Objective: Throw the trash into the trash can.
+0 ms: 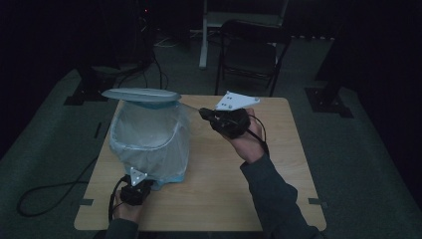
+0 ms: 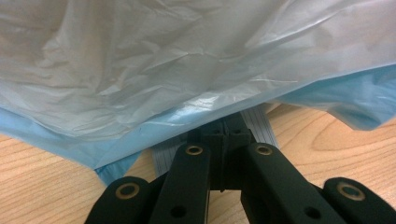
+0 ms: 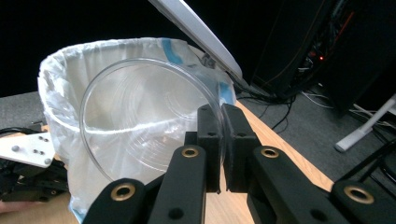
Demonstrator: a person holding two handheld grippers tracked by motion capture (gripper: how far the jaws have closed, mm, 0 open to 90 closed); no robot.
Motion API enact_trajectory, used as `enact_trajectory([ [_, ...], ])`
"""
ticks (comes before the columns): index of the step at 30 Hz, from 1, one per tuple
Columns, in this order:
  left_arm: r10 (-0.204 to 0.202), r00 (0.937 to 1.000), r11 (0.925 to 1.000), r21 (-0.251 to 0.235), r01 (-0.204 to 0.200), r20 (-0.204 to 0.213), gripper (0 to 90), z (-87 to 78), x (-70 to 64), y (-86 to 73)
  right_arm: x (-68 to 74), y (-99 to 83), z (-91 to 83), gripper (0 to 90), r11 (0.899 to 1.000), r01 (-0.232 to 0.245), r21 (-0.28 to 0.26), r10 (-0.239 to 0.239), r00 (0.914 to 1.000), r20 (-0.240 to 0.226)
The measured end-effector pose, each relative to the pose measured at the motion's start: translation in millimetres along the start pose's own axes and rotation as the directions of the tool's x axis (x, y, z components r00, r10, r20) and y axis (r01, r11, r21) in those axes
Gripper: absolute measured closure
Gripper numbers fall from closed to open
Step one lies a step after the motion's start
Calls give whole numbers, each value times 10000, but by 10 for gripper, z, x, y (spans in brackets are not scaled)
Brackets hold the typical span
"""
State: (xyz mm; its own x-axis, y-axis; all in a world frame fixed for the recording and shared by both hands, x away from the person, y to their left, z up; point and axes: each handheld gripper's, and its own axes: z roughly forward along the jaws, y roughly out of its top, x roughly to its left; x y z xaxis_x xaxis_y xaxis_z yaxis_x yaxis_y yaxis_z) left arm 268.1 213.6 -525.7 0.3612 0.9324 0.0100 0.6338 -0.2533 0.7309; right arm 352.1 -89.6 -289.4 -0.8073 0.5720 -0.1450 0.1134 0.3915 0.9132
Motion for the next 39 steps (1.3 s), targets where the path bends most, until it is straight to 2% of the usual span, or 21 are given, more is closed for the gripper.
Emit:
enact_trajectory([
  [4, 94, 10000, 9999, 82, -94, 17, 900, -4, 7, 1, 22, 19, 26, 870, 10000, 9, -23, -10, 10000, -69],
  [27, 42, 10000, 10000, 25, -42, 12, 900, -2, 4, -1, 139, 128, 184, 870, 9998, 101, -150, -108, 9987, -495],
  [39, 44, 10000, 10000, 0, -44, 17, 900, -1, 4, -3, 241, 239, 358, 869, 9994, 350, -73, -354, 9967, -724],
])
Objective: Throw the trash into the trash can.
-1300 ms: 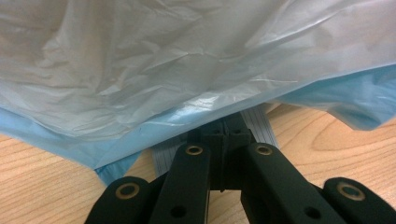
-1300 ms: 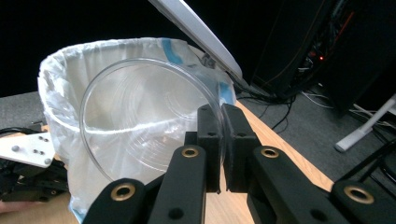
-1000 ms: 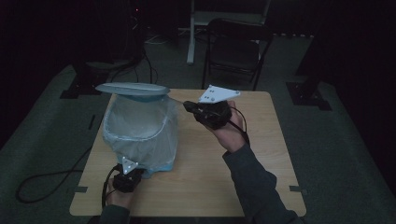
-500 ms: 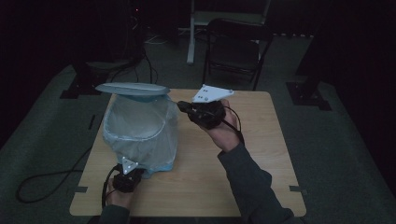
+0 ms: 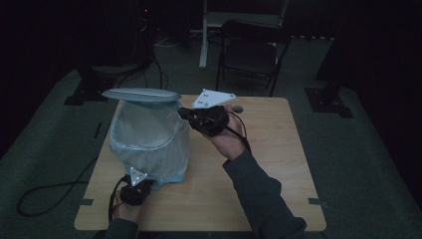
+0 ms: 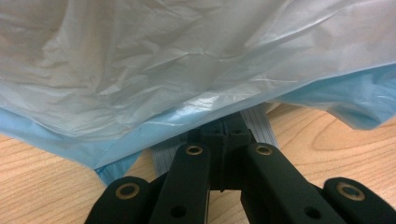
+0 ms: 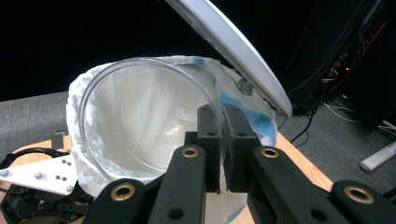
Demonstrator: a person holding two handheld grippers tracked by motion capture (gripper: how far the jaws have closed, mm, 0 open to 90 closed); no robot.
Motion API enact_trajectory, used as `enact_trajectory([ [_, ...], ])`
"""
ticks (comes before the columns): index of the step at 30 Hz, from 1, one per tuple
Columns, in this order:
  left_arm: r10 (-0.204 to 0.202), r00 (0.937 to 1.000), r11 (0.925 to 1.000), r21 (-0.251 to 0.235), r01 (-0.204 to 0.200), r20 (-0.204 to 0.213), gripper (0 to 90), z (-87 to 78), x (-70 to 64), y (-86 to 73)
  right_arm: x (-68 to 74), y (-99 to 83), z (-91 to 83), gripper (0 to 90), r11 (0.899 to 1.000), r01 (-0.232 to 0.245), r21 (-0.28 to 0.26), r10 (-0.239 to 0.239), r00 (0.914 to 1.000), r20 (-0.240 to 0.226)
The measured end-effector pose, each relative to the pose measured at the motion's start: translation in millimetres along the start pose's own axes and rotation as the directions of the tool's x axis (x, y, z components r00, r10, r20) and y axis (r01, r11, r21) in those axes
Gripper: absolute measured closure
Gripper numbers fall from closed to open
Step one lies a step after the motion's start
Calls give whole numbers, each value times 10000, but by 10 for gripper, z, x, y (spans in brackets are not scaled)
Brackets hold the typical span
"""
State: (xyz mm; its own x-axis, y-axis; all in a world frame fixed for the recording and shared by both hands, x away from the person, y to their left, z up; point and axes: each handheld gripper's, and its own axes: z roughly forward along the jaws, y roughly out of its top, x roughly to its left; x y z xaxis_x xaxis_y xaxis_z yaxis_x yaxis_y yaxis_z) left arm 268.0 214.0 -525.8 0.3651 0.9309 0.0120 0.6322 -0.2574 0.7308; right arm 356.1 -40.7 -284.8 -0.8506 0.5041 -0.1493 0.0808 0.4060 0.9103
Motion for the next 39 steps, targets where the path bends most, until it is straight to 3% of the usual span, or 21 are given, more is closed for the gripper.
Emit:
enact_trajectory([
  [7, 0, 10000, 10000, 1, 0, 4, 900, 0, 1, 0, 29, 69, 98, 861, 9999, -133, -85, 133, 9999, 18],
  [9, 0, 10000, 10000, -1, 0, 0, 900, 0, 0, -1, 47, 97, 139, 723, 10000, -68, -73, 68, 10000, 19],
  [12, -3, 10000, 10000, -5, 3, 7, 900, 0, 1, -1, 62, 108, 171, 634, 9999, -69, -92, 68, 9999, -80],
  [22, -14, 10000, 10000, 5, 14, 5, 900, -2, 0, -1, 4, -89, 43, 614, 9995, -308, -100, 306, 9993, -230],
  [39, -21, 10000, 10000, 19, 21, -20, 900, -5, -7, 1, 17, -506, -178, 607, 9988, -287, 392, 267, 9984, 502],
])
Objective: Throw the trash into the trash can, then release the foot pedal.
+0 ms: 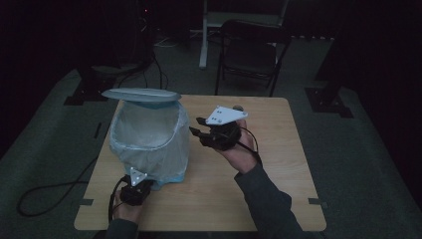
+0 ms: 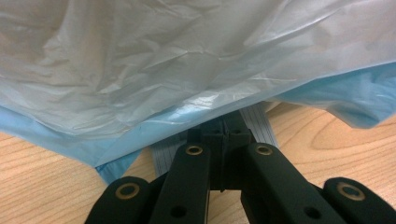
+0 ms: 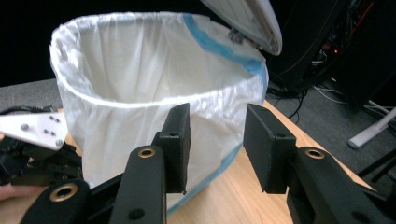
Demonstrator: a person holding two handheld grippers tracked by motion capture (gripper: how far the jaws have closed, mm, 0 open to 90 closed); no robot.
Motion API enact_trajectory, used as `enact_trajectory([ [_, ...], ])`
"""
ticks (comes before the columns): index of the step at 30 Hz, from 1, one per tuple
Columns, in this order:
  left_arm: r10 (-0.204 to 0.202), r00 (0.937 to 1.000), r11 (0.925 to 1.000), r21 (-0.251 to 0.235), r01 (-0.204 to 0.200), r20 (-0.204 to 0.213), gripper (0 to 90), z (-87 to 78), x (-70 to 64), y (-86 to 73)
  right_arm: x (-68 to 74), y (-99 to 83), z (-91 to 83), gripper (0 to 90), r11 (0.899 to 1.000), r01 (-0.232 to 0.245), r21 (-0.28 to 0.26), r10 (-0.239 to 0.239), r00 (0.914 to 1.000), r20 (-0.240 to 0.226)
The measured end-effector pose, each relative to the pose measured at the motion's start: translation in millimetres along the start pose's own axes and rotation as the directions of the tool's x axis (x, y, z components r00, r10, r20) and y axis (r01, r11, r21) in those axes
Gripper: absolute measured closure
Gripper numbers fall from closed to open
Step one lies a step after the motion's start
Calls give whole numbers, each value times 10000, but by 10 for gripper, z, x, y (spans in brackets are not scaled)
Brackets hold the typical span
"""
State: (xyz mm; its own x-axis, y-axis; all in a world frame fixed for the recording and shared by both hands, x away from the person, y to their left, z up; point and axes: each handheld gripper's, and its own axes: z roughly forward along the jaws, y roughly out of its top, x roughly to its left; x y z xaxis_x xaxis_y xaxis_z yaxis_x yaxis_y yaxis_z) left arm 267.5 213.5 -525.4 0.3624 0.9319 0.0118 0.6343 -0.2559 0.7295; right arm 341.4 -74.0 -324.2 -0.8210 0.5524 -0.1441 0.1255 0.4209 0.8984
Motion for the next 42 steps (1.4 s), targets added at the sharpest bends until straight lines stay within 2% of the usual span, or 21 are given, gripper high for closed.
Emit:
enact_trajectory([
  [16, 54, 10000, 10000, 2, -54, -23, 900, -2, -2, -2, -50, -349, -46, 616, 9985, -407, 359, 396, 9987, 328],
  [42, 143, 9998, 9999, 19, -143, -139, 900, -28, -24, -12, -86, -531, -3, 613, 9957, -672, 642, 652, 9973, 335],
])
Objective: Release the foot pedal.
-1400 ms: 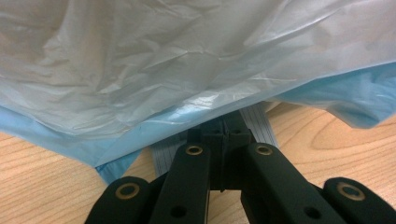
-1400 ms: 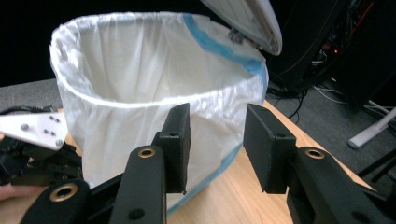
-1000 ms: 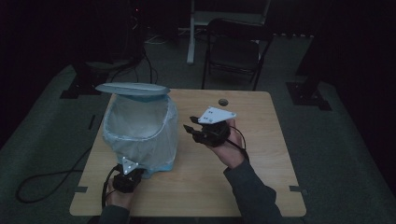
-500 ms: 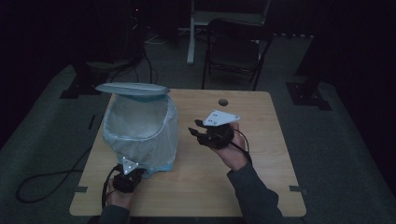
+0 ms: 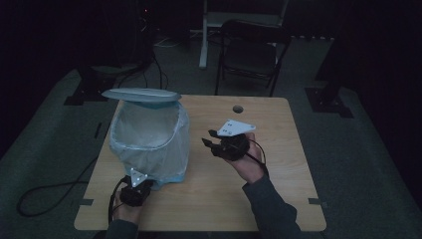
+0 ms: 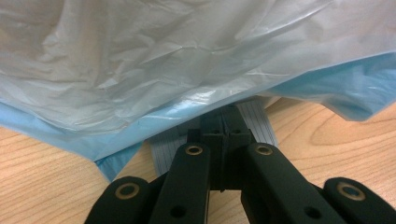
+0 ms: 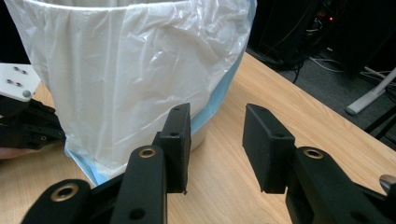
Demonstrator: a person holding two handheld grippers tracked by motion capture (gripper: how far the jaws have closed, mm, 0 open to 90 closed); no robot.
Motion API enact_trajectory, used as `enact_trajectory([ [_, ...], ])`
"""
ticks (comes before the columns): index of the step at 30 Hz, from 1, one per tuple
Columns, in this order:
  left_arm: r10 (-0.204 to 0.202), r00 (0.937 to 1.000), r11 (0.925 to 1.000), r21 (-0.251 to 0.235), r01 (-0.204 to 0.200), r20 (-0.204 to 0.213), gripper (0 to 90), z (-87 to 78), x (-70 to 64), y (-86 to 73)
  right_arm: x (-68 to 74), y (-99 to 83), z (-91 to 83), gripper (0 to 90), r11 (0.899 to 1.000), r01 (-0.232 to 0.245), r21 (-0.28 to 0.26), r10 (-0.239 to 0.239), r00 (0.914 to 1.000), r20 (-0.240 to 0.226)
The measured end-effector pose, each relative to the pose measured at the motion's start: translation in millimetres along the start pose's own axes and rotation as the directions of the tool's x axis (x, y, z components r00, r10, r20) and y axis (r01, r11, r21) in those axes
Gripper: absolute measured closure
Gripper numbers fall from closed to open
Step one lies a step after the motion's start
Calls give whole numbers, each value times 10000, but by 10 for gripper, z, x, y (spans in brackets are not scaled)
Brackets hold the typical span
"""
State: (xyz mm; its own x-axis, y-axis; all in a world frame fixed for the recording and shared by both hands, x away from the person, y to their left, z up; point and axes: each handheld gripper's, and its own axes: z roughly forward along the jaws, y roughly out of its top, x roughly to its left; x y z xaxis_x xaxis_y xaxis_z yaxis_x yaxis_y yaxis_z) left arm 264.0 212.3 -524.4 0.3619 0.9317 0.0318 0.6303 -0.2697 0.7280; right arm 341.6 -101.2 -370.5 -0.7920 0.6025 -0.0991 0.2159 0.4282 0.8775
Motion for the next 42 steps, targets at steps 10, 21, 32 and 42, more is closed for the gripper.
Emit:
enact_trajectory([
  [10, 470, 9985, 9899, -1351, -429, 268, 822, -181, -70, -21, -21, -68, 23, 612, 9998, -141, 116, 142, 9999, -44],
  [21, 467, 9979, 9894, -1398, -401, 440, 802, -197, -84, -39, -53, -132, 12, 612, 9995, -291, 145, 291, 9996, 29],
  [32, 649, 9959, 9891, -1361, -557, 638, 784, -182, -120, -30, -74, -268, 19, 609, 9983, -498, 296, 492, 9986, 212],
  [42, 973, 9900, 9877, -1324, -834, 1017, 773, -172, -224, -40, -119, -468, 15, 599, 9952, -815, 546, 793, 9961, 398],
])
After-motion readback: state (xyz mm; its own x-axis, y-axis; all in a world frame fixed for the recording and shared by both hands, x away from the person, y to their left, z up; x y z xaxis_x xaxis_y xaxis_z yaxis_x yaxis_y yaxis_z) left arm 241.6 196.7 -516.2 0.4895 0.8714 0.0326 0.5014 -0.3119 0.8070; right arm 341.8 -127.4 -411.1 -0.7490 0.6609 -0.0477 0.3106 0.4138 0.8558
